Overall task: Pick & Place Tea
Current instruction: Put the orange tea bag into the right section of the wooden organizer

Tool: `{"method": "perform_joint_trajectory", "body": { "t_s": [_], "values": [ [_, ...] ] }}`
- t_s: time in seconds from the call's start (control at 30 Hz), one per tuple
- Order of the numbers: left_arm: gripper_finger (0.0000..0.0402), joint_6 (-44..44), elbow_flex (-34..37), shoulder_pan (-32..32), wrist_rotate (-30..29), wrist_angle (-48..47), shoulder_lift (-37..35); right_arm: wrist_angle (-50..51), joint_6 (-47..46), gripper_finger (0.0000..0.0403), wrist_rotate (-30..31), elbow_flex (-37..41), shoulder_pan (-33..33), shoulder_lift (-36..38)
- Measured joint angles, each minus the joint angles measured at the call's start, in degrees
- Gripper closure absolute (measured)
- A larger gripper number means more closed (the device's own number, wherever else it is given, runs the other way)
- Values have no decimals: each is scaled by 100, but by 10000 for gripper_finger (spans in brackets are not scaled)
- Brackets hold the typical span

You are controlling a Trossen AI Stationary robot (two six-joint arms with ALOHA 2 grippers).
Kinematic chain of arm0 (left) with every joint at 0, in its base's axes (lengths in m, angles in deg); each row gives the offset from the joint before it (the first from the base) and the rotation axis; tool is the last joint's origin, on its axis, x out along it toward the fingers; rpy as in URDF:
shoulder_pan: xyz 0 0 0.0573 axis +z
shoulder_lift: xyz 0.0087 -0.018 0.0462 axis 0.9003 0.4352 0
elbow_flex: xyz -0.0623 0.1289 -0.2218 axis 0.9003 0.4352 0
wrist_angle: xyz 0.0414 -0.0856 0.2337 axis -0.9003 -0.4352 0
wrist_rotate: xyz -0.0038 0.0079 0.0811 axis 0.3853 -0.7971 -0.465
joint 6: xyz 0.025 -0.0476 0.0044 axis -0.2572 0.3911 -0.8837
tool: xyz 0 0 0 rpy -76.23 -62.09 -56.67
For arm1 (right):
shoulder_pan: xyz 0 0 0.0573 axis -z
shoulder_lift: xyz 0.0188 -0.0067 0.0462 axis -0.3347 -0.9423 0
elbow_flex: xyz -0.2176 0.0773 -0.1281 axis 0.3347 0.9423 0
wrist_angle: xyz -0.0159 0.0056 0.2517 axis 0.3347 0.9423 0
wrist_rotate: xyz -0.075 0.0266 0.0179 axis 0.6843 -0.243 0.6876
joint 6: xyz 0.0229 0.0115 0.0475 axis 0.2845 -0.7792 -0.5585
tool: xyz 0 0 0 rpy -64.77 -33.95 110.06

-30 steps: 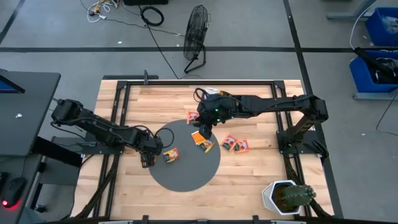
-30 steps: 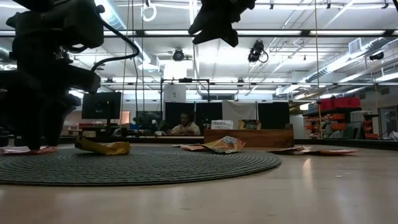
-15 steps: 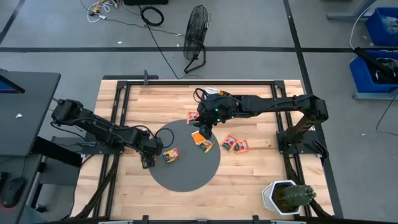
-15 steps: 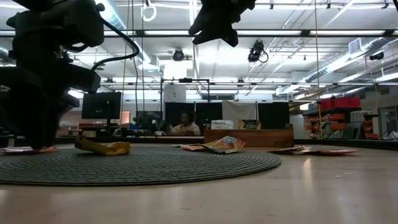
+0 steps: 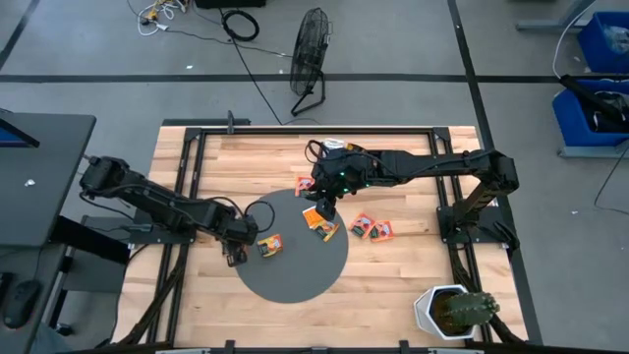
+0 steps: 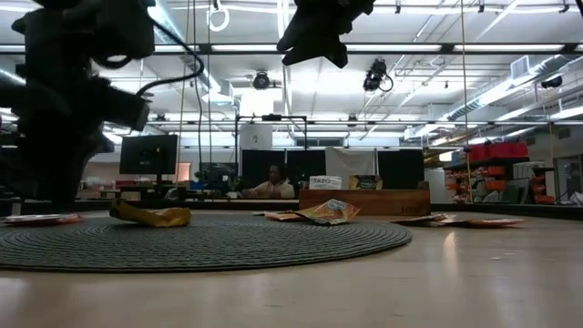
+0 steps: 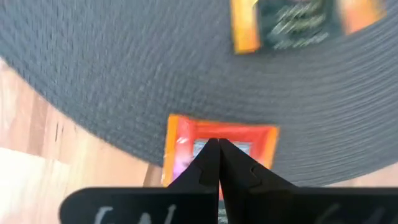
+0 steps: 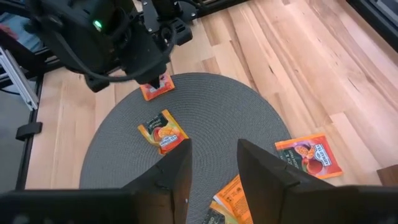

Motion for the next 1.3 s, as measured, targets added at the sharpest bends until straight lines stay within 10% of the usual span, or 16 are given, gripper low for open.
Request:
{"method": "perform_joint_trajectory", "body": {
  "t_s": [0.33, 0.83, 1.3],
  "values": [
    [381, 153, -311, 1, -49, -552, -174, 17, 110, 269, -10, 2, 0, 0],
    [149, -28, -304, 448, 299, -730, 360, 96, 20, 269, -65, 2, 2, 0],
    [198, -209, -324, 444, 449, -439, 952, 105, -89, 269, -62, 2, 2, 0]
  ]
}}
